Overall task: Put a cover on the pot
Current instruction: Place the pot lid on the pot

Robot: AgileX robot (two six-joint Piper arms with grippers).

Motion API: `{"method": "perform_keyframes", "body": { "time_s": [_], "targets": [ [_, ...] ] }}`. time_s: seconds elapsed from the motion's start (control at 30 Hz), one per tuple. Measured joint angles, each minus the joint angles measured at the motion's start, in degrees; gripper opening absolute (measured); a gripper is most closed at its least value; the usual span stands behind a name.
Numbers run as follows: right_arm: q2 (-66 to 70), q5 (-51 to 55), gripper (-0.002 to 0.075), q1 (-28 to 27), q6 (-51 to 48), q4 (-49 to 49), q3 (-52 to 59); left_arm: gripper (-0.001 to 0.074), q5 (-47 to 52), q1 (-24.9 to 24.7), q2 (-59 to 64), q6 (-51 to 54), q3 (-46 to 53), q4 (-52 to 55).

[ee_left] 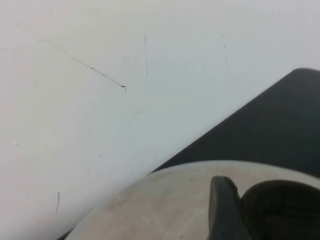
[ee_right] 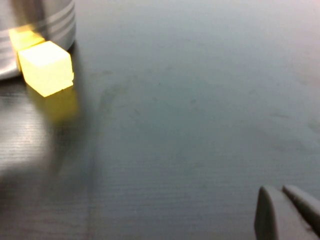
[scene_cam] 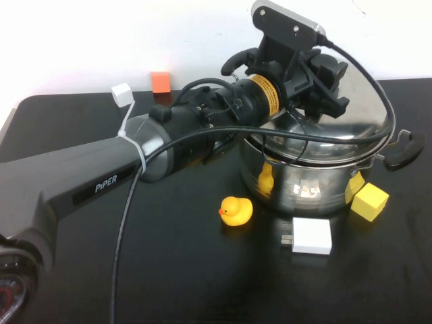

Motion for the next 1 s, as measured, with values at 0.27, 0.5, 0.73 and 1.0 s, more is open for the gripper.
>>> {"method": "perform_keyframes", "body": {
  "time_s": [0.27, 0.5, 0.73, 1.0],
  "targets": [
    [0.00, 0.00, -0.0002, 0.00, 0.00, 0.00, 0.00, 0.0323, -1.36, 0.00, 0.00, 3.00, 0.12, -2.36],
    [0.00, 0.00, -0.0002, 0.00, 0.00, 0.00, 0.00, 0.0323, 0.37, 0.00, 0.00, 5.57, 0.49, -3.35],
    [0.00, 0.00, -0.0002, 0.00, 0.00, 0.00, 0.00, 0.0323, -0.55, 0.00, 0.51, 4.91, 0.49, -5.93],
    [0.00, 0.00, -0.0002, 0.00, 0.00, 0.00, 0.00, 0.0323, -4.13, 0.00, 1.52, 6.46, 0.49, -12.09]
  ]
}}
